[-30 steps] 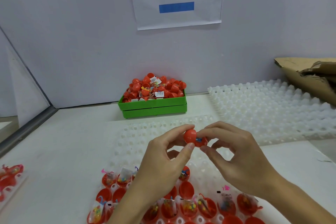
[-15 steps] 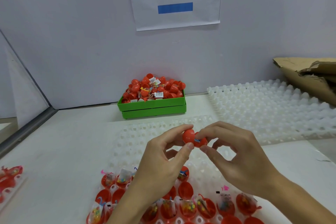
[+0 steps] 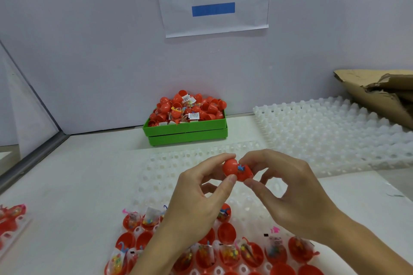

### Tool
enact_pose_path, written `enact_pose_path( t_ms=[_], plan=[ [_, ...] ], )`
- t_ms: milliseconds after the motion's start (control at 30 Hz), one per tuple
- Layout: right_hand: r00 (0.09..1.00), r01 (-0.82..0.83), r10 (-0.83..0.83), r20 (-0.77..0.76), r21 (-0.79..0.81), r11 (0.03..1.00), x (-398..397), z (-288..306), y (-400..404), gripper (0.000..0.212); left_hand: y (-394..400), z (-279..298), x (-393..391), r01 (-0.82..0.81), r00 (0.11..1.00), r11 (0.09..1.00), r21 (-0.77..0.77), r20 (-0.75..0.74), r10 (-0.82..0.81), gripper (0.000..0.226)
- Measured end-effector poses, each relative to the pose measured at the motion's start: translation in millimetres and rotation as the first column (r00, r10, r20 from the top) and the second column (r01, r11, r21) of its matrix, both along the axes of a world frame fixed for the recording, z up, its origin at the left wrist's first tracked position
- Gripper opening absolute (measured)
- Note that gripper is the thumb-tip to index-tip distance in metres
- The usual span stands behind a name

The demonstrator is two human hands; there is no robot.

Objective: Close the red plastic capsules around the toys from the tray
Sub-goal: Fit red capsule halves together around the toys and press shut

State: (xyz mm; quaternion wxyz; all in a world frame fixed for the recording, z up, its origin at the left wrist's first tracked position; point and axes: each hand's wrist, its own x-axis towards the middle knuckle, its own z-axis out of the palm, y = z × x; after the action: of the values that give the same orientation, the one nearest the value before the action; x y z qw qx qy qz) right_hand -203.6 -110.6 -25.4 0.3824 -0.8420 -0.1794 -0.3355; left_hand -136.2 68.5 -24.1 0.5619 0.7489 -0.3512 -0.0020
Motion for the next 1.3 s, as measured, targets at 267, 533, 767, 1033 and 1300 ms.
enact_pose_path(
  t_ms=[267, 533, 767, 1033, 1300],
  plan=[
    [1.0, 0.002, -0.002, 0.007, 0.0, 1.0, -0.9, 2.1, 0.1, 0.028, 0.6, 1.7, -1.8, -0.014, 1.0, 1.0, 0.006, 0.001, 0.014, 0.032],
    [1.0, 0.006, -0.006, -0.002, -0.028, 1.0, -0.4, 1.1, -0.4, 0.03, -3.1, 2.7, -4.5, -0.036, 0.999, 0.999, -0.024, -0.021, 0.035, 0.025],
    [1.0, 0.006, -0.006, -0.012, 0.001, 1.0, 0.5, -2.4, 2.2, 0.037, -4.5, 4.1, -5.2, -0.047, 0.999, 0.999, -0.022, -0.012, 0.046, 0.019],
    [1.0, -0.008, 0.007, -0.006, -0.058, 0.998, 1.7, -4.5, 6.4, 0.033, -9.6, 1.5, -10.1, -0.113, 0.993, 0.993, -0.017, 0.021, 0.114, 0.022],
    [0.999, 0.022, -0.021, 0.046, -0.011, 1.0, 3.4, -2.7, 1.2, 0.035, -3.7, 8.8, -10.2, -0.014, 0.999, 0.997, -0.077, -0.039, 0.011, 0.025]
  ],
)
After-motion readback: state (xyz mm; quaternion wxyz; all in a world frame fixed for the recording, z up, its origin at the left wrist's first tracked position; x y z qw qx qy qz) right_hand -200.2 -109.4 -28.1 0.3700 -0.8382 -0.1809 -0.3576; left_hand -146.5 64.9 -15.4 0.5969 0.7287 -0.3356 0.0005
